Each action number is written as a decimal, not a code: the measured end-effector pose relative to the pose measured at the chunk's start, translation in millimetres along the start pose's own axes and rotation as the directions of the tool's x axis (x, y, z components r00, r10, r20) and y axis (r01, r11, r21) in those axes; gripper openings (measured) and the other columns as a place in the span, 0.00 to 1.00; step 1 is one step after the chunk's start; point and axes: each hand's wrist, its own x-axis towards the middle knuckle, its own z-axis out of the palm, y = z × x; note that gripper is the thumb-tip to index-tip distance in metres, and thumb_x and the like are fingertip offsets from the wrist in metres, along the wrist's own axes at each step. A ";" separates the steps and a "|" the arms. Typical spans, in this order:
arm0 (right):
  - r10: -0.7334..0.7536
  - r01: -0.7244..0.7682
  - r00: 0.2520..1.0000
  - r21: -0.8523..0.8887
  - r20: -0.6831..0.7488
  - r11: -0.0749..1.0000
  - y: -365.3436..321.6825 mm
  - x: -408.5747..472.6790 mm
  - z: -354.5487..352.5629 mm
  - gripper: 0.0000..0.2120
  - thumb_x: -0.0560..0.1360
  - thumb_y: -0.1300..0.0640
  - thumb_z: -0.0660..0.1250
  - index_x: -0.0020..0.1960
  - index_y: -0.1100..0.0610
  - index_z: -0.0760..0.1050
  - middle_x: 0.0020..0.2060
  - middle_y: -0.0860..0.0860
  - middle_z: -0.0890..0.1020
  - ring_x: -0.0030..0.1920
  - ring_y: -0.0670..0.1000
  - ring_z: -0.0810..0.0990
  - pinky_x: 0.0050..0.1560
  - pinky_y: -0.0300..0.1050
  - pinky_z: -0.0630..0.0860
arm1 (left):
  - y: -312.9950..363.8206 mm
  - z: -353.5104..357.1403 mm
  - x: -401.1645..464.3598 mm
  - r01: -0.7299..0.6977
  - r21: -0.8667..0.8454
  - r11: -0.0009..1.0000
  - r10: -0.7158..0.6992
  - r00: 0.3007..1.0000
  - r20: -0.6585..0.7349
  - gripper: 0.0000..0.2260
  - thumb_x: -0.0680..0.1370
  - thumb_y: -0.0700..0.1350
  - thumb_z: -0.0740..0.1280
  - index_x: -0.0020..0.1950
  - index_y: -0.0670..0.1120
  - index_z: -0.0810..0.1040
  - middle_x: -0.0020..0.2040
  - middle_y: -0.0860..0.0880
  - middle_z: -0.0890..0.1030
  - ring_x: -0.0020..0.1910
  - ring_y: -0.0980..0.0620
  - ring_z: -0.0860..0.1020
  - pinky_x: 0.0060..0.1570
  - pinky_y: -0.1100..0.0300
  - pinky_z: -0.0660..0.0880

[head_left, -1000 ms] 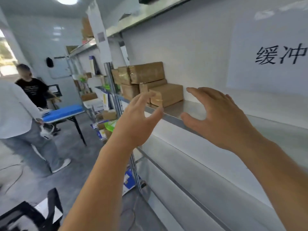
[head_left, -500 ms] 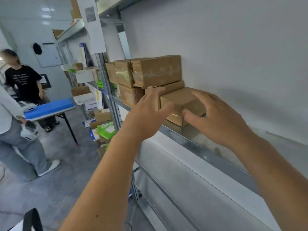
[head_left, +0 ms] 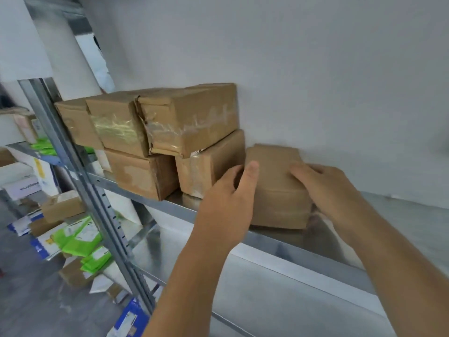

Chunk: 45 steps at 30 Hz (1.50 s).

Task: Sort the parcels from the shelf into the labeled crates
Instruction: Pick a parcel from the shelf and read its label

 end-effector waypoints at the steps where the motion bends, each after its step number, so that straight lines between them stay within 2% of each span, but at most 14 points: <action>1: 0.056 -0.059 0.998 0.073 0.037 0.996 -0.3 -1.6 -5.3 0.18 0.79 0.44 0.66 0.53 0.58 0.84 0.45 0.60 0.86 0.40 0.53 0.83 0.37 0.46 0.79 | 5.2 1.2 3.5 0.024 0.009 1.000 -0.025 0.998 0.056 0.26 0.83 0.69 0.53 0.73 0.59 0.76 0.65 0.58 0.81 0.67 0.52 0.77 0.66 0.53 0.71; 5: 0.041 -0.052 0.997 0.195 0.061 0.979 4.5 -17.4 -40.6 0.11 0.81 0.50 0.66 0.58 0.51 0.84 0.53 0.58 0.86 0.53 0.62 0.85 0.62 0.66 0.78 | 22.1 7.8 9.1 0.024 -0.062 0.998 -0.010 0.978 0.210 0.18 0.85 0.59 0.58 0.75 0.69 0.68 0.56 0.66 0.77 0.58 0.57 0.78 0.59 0.53 0.79; 8: -0.049 0.061 0.995 0.140 -0.090 0.988 11.3 -42.1 -75.4 0.15 0.79 0.51 0.68 0.64 0.37 0.77 0.50 0.52 0.86 0.51 0.56 0.86 0.57 0.59 0.83 | 39.7 24.4 -2.1 -0.049 -0.140 0.989 0.091 0.945 0.314 0.23 0.84 0.49 0.64 0.73 0.72 0.65 0.56 0.69 0.77 0.44 0.61 0.83 0.36 0.66 0.80; 13: -0.153 0.163 0.963 0.024 -0.222 0.986 23.9 -106.1 -148.8 0.26 0.78 0.58 0.69 0.62 0.26 0.76 0.48 0.51 0.84 0.50 0.51 0.86 0.60 0.54 0.81 | 83.3 66.6 -36.6 -0.198 -0.236 0.952 0.279 0.876 0.393 0.36 0.82 0.41 0.68 0.80 0.72 0.60 0.59 0.68 0.78 0.50 0.56 0.86 0.51 0.54 0.86; 17: -0.148 0.171 0.934 0.045 -0.325 0.984 46.6 -171.7 -213.1 0.26 0.80 0.64 0.64 0.60 0.31 0.79 0.51 0.49 0.85 0.55 0.53 0.85 0.67 0.61 0.77 | 133.8 113.4 -80.3 0.087 -0.493 0.866 0.201 0.842 0.501 0.26 0.85 0.36 0.55 0.73 0.63 0.75 0.60 0.50 0.83 0.57 0.44 0.86 0.60 0.42 0.84; 20: -0.087 0.191 0.906 0.217 -0.415 0.957 68.9 -230.7 -264.7 0.16 0.83 0.60 0.60 0.50 0.43 0.82 0.51 0.51 0.87 0.57 0.50 0.85 0.68 0.56 0.75 | 164.5 158.4 -131.9 0.207 -0.607 0.767 0.211 0.812 0.544 0.13 0.84 0.49 0.60 0.61 0.56 0.84 0.54 0.49 0.85 0.54 0.43 0.87 0.61 0.39 0.83; 22: -0.035 0.199 0.869 0.285 -0.493 0.938 88.0 -269.4 -301.6 0.11 0.82 0.52 0.62 0.47 0.49 0.82 0.52 0.50 0.87 0.58 0.50 0.85 0.66 0.57 0.76 | 184.9 189.7 -170.7 0.230 -0.612 0.756 0.241 0.772 0.588 0.16 0.82 0.57 0.62 0.56 0.49 0.84 0.53 0.49 0.87 0.51 0.46 0.87 0.58 0.41 0.84; 25: 0.071 0.178 0.805 0.354 -0.589 0.918 110.1 -328.1 -351.1 0.17 0.73 0.38 0.65 0.39 0.51 0.82 0.48 0.51 0.88 0.55 0.50 0.86 0.52 0.50 0.83 | 217.2 236.2 -231.3 0.187 -0.575 0.796 0.306 0.696 0.650 0.18 0.83 0.59 0.62 0.48 0.46 0.83 0.51 0.52 0.88 0.50 0.52 0.86 0.49 0.48 0.83; 27: 0.113 0.154 0.759 0.346 -0.641 0.926 122.8 -365.4 -379.3 0.19 0.74 0.38 0.65 0.45 0.52 0.84 0.47 0.49 0.88 0.52 0.48 0.86 0.51 0.50 0.83 | 237.1 265.0 -270.2 0.130 -0.556 0.821 0.362 0.635 0.683 0.13 0.83 0.55 0.64 0.50 0.50 0.85 0.50 0.55 0.88 0.53 0.54 0.85 0.50 0.49 0.83; 31: 0.134 0.091 0.611 0.237 -0.780 0.967 149.4 -429.4 -430.0 0.10 0.80 0.49 0.68 0.54 0.55 0.80 0.46 0.47 0.88 0.48 0.48 0.87 0.55 0.56 0.84 | 270.8 324.3 -337.6 0.018 -0.510 0.860 0.439 0.482 0.758 0.14 0.84 0.43 0.64 0.57 0.62 0.85 0.53 0.57 0.89 0.53 0.58 0.86 0.51 0.58 0.82; 33: 0.119 0.095 0.536 0.200 -0.836 0.975 163.3 -459.6 -453.4 0.05 0.80 0.55 0.69 0.55 0.52 0.80 0.45 0.45 0.88 0.46 0.46 0.87 0.48 0.52 0.85 | 285.5 352.9 -367.9 -0.021 -0.508 0.861 0.474 0.394 0.787 0.19 0.85 0.39 0.63 0.62 0.63 0.83 0.54 0.57 0.88 0.53 0.58 0.87 0.49 0.61 0.83; 35: 0.101 0.134 0.486 0.188 -0.868 0.973 176.8 -487.5 -474.6 0.12 0.80 0.61 0.68 0.60 0.47 0.80 0.50 0.41 0.88 0.51 0.43 0.86 0.43 0.41 0.83 | 296.9 381.1 -395.8 -0.015 -0.531 0.847 0.505 0.330 0.797 0.22 0.83 0.38 0.65 0.66 0.64 0.81 0.55 0.56 0.88 0.54 0.55 0.87 0.50 0.57 0.86; 41: 0.071 0.139 0.361 0.129 -0.930 0.982 220.3 -549.8 -528.0 0.27 0.82 0.70 0.63 0.64 0.37 0.77 0.56 0.38 0.86 0.59 0.40 0.83 0.50 0.42 0.84 | 323.8 470.8 -468.2 -0.020 -0.571 0.821 0.567 0.147 0.811 0.27 0.79 0.39 0.74 0.64 0.72 0.78 0.58 0.59 0.86 0.64 0.51 0.83 0.56 0.42 0.85; 45: 0.077 0.084 0.268 0.102 -0.960 0.991 244.6 -574.2 -567.7 0.29 0.81 0.72 0.61 0.64 0.37 0.76 0.53 0.37 0.86 0.57 0.38 0.83 0.46 0.36 0.82 | 346.5 535.7 -504.3 0.049 -0.582 0.812 0.581 0.030 0.813 0.24 0.83 0.36 0.66 0.64 0.67 0.78 0.54 0.60 0.86 0.59 0.54 0.86 0.49 0.50 0.87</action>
